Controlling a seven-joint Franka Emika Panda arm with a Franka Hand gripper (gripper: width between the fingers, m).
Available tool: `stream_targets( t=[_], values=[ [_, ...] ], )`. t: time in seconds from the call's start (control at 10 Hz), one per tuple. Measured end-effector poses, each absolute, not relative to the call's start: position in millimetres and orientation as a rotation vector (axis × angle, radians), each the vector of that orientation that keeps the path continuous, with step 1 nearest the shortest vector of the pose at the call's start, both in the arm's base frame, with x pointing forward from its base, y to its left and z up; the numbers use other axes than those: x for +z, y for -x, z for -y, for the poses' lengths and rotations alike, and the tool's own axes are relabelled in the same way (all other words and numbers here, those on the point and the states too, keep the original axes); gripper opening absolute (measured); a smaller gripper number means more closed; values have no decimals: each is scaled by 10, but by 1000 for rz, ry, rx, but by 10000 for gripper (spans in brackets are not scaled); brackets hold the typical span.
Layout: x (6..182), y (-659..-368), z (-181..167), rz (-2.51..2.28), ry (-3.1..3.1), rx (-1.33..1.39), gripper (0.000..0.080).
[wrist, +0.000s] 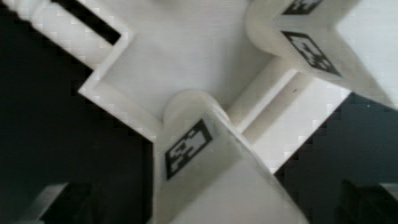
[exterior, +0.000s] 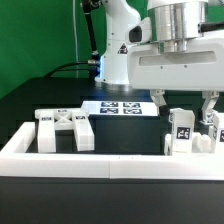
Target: Assemble chair
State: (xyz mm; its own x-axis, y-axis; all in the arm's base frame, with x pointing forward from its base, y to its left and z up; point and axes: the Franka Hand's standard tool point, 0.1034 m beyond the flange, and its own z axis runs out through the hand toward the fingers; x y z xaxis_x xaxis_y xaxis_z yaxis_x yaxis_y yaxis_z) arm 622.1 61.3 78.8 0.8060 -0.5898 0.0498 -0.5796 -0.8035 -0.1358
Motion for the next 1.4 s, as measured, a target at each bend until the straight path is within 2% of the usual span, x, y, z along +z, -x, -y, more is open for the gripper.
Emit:
stream_targets(
  t=[0.1,0.4,0.7,0.9,1.0,1.1,1.4],
  values=[
    [746,-6246,-571,-578,3018,-159,649],
    [782,-6305,-570,-197,3088,-146,649],
    [789,-6316,-560,-62,3103,-152,649],
    [787,-6314,-559,-63,3103,-152,385],
    [786,-6314,-560,-119,3099,-151,289],
    [786,-6314,-560,-133,3098,-150,289],
    [779,-6316,-555,-573,3023,-157,290]
  ],
)
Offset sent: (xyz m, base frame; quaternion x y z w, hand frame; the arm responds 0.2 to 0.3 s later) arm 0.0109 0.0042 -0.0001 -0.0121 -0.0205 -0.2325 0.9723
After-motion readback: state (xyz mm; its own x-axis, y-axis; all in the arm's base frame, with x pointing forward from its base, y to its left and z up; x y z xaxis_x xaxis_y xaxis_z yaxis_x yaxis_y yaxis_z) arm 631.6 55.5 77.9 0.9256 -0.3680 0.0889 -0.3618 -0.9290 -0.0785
